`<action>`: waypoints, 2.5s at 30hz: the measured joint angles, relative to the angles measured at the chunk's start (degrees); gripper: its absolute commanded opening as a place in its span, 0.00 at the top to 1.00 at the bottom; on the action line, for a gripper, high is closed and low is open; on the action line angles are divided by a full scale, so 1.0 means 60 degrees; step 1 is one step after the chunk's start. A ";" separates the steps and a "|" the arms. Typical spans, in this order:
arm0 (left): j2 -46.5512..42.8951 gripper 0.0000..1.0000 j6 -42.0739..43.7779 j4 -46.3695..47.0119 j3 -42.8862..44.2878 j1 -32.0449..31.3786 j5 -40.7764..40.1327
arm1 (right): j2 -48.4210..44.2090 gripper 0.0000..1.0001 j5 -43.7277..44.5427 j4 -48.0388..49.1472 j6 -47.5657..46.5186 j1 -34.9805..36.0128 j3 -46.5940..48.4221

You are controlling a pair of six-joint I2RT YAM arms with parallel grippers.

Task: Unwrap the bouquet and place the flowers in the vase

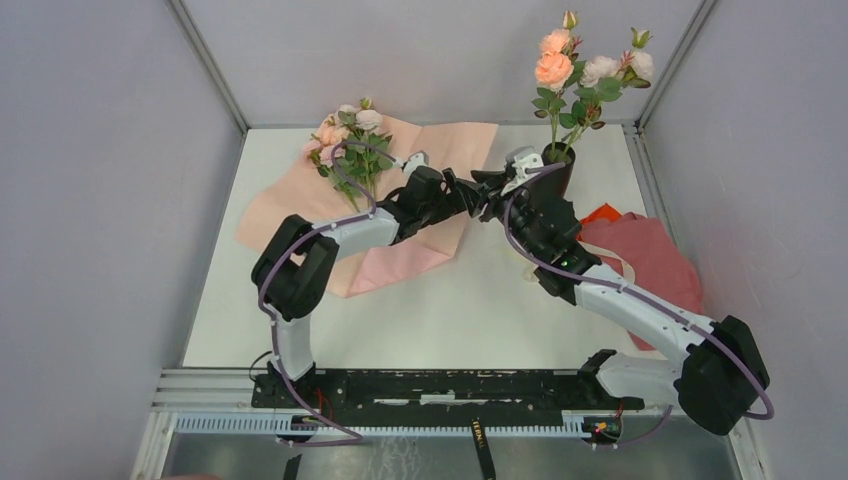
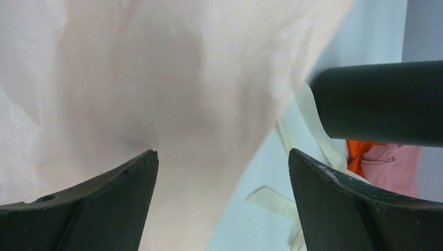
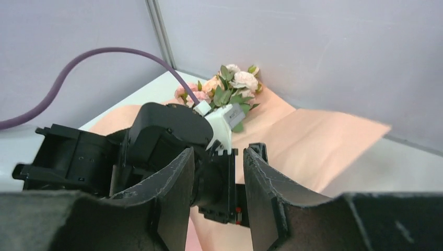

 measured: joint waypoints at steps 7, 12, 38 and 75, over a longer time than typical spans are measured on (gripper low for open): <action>-0.0084 0.00 0.0000 0.0051 -0.0168 -0.0124 -0.0193 | 0.0412 0.54 0.0073 -0.0026 -0.0178 0.0000 0.0251; -0.1738 0.00 0.0372 -0.0240 -0.1486 -0.0109 -0.1566 | 0.1413 0.53 -0.0011 -0.0113 -0.0095 0.0000 0.0306; -0.3129 0.00 0.0601 -0.0871 -0.4186 0.2284 -0.0809 | 0.3479 0.50 -0.1191 -0.0288 0.0335 0.0000 0.1887; -0.6138 0.00 -0.1355 -0.3140 -0.6237 -0.2441 -0.1840 | 0.7996 0.45 -0.1530 -0.4962 -0.0240 -0.0306 0.6444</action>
